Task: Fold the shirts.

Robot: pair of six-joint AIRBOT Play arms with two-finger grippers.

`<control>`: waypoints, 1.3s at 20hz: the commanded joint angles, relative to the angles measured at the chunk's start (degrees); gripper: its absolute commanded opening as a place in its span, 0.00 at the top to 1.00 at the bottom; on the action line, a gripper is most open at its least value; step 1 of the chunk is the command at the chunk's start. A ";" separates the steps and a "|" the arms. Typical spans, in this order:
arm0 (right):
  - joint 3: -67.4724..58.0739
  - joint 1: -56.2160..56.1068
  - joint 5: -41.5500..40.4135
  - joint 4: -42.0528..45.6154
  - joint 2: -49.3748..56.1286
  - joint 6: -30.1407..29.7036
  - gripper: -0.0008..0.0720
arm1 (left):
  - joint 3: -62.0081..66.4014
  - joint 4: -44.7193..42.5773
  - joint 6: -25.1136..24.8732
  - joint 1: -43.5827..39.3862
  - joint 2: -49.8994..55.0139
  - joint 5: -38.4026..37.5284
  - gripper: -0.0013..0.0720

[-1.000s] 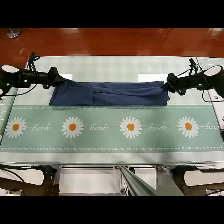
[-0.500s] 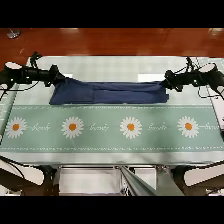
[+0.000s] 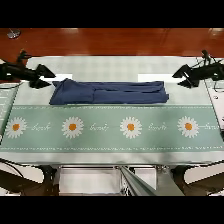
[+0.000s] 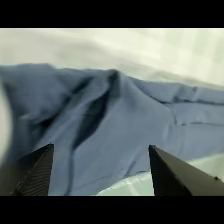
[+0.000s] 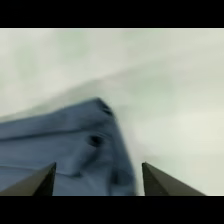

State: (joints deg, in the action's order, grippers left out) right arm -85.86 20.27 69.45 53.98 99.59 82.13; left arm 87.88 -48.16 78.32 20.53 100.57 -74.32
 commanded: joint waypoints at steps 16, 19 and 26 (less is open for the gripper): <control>-1.40 -9.79 4.50 -2.34 6.23 0.83 0.95 | -27.61 -1.51 -5.70 -23.41 -26.99 22.80 0.51; -3.56 -9.86 6.29 0.22 -0.26 0.39 0.95 | -27.65 -1.57 -11.67 -23.34 -26.95 20.04 0.96; 5.88 -9.79 12.94 12.31 -24.76 -1.25 0.96 | -27.63 1.49 -7.08 -30.38 -26.21 24.63 0.96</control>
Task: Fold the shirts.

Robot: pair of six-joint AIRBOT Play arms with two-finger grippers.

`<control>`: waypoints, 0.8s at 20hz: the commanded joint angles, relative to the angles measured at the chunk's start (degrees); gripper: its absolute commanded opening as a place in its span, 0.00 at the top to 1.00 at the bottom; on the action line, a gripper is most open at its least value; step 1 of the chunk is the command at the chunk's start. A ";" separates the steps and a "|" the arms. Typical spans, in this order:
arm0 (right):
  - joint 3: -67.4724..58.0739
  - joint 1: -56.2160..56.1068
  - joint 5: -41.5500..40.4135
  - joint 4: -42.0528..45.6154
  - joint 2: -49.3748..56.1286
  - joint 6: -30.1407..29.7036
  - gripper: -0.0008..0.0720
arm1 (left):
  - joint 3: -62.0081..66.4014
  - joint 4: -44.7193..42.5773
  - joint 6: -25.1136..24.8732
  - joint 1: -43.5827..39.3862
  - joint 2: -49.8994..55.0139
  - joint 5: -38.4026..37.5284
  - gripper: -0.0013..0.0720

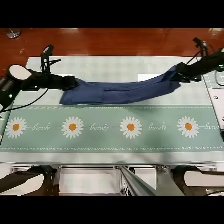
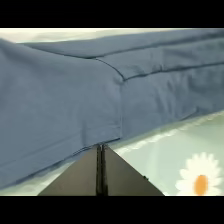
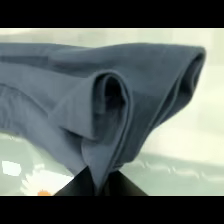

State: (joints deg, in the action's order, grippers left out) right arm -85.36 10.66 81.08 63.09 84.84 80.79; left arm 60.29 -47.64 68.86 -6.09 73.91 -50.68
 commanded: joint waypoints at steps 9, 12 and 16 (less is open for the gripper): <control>31.47 -0.17 -4.37 1.75 -39.74 8.79 0.95 | 13.90 -4.94 10.49 -26.58 13.81 15.17 0.96; 31.58 -0.17 -5.20 1.95 -40.37 9.27 0.95 | 25.29 -4.59 13.38 -32.79 25.11 6.99 0.96; 31.56 -0.17 -7.82 1.07 -40.24 10.08 0.95 | 29.86 2.75 14.60 -39.43 32.98 4.15 0.96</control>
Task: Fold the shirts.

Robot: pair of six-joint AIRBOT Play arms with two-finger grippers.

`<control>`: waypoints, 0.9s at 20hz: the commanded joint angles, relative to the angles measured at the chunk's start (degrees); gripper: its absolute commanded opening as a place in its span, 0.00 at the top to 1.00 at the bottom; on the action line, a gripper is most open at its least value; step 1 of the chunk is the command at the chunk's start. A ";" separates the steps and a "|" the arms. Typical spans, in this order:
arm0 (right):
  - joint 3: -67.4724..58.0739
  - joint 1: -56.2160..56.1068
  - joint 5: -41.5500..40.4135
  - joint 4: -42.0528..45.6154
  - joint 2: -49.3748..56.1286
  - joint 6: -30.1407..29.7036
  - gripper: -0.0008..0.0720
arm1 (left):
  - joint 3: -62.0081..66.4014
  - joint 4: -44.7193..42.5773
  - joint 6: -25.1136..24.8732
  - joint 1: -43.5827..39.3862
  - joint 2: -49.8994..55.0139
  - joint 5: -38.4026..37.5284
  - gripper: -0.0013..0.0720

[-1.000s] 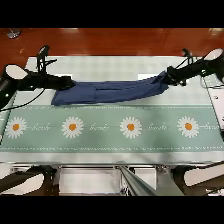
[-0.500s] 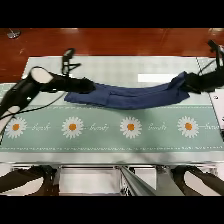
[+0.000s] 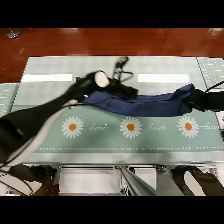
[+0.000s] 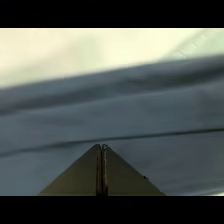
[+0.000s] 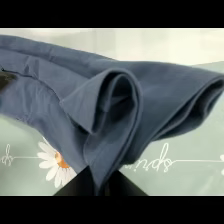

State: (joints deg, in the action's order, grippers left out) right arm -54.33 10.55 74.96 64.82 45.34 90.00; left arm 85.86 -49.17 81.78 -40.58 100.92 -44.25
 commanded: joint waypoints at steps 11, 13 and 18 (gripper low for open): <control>0.52 -0.11 -1.49 -7.82 -0.74 0.76 0.95 | 18.21 13.44 3.78 -1.53 12.92 -12.33 0.96; 0.52 -3.13 -3.30 -9.79 -0.63 0.63 0.95 | 18.21 13.42 5.42 6.82 9.05 -13.97 0.96; -4.61 -19.78 -12.81 -11.56 11.34 2.62 0.95 | 18.16 11.50 5.27 30.25 -4.46 -24.17 0.96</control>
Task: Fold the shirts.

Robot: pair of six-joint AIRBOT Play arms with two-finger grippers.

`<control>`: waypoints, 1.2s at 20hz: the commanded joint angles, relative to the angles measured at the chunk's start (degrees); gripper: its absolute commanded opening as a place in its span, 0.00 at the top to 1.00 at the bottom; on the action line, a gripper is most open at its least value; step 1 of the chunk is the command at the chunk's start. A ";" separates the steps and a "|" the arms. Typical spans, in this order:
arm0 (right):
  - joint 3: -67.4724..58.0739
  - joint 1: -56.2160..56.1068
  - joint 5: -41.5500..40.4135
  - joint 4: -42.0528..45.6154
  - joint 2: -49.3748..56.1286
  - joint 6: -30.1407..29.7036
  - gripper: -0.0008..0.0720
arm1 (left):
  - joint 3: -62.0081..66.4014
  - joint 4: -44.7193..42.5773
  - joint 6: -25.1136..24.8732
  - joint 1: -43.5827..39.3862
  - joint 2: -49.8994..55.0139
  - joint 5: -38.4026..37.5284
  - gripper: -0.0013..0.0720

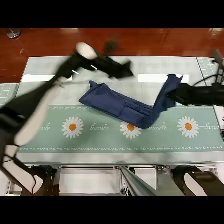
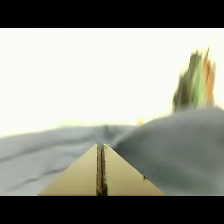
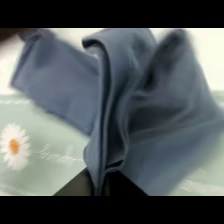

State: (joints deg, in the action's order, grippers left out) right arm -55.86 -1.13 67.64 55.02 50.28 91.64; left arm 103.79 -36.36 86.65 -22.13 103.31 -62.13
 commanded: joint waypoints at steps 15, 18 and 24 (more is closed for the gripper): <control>-52.63 -29.31 -8.24 -7.91 61.66 5.70 0.95 | -39.15 -11.21 -13.79 39.89 -59.08 -8.15 0.96; -53.31 -30.86 -13.16 -10.16 65.64 8.79 0.29 | -51.19 -7.78 -14.27 33.66 -59.08 -6.73 0.96; -53.46 -16.57 6.78 -12.02 56.74 1.66 0.15 | -63.80 -9.20 -14.21 27.85 -58.93 5.97 0.96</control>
State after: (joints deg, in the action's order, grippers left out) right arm -108.86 -24.75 62.35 43.22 111.53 97.54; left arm 45.47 -44.82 72.60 7.42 44.62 -61.65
